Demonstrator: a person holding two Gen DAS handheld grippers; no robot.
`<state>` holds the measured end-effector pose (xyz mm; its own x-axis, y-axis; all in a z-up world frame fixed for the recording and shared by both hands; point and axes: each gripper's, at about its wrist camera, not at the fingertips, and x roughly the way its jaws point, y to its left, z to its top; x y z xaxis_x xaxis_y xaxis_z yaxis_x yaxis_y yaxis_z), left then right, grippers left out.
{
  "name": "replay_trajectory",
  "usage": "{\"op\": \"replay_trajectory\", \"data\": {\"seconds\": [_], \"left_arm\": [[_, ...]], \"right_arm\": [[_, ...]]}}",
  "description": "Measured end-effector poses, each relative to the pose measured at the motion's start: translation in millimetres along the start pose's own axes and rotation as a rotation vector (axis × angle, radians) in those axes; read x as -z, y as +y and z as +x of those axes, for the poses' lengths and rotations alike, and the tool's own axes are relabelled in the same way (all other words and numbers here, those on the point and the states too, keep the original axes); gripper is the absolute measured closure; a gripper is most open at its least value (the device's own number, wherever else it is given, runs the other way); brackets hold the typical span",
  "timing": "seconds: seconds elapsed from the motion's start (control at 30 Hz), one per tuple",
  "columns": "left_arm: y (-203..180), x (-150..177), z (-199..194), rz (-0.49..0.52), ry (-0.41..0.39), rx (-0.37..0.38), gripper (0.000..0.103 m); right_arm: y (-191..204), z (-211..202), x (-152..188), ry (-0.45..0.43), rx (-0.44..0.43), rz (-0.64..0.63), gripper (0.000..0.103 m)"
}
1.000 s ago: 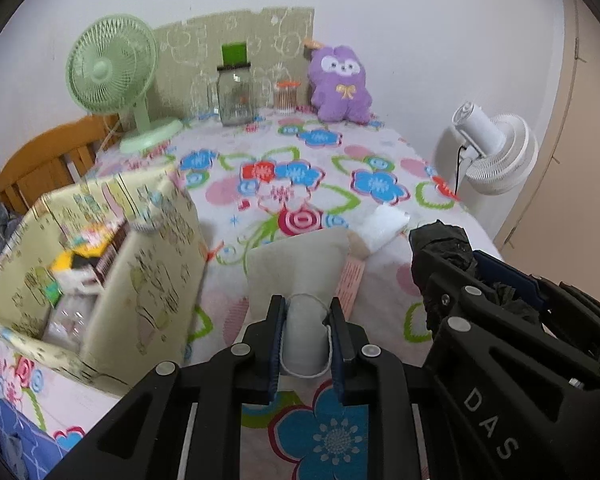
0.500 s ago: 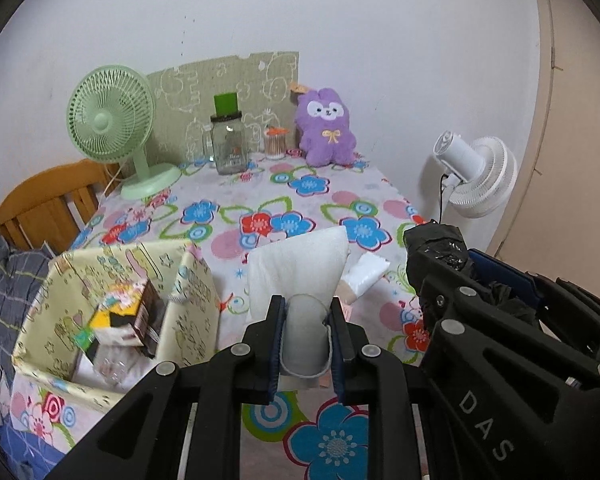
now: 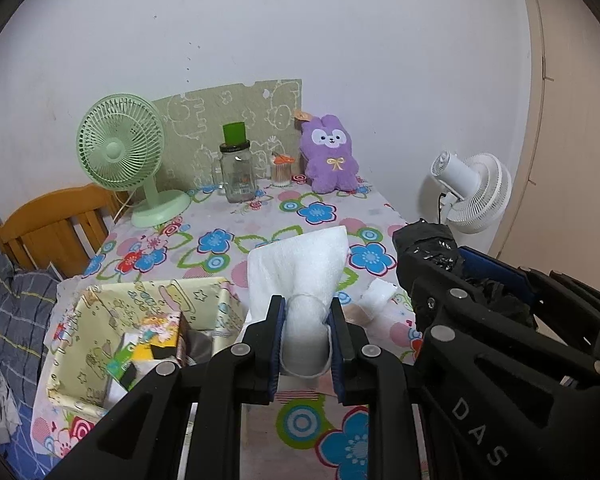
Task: Organize soft objects
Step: 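Carry the white tissue with the left tool while the right tool carries the black bag over the box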
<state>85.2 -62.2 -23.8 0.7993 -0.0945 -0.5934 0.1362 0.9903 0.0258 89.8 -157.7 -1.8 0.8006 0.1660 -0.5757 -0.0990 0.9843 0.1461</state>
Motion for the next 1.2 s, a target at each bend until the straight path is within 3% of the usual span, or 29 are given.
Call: {"op": "replay_trajectory", "data": {"seconds": [0.7,1.2], "left_arm": [[65.2,-3.3,-5.1,0.003,-0.020,-0.056,0.084],[116.3,5.5,11.5,-0.010,0.012,-0.072,0.083]], "right_arm": [[71.2,17.9,-13.1,0.005,-0.094,-0.076,0.062],[118.6,52.2,-11.6,0.032,-0.142,-0.105,0.062]]}}
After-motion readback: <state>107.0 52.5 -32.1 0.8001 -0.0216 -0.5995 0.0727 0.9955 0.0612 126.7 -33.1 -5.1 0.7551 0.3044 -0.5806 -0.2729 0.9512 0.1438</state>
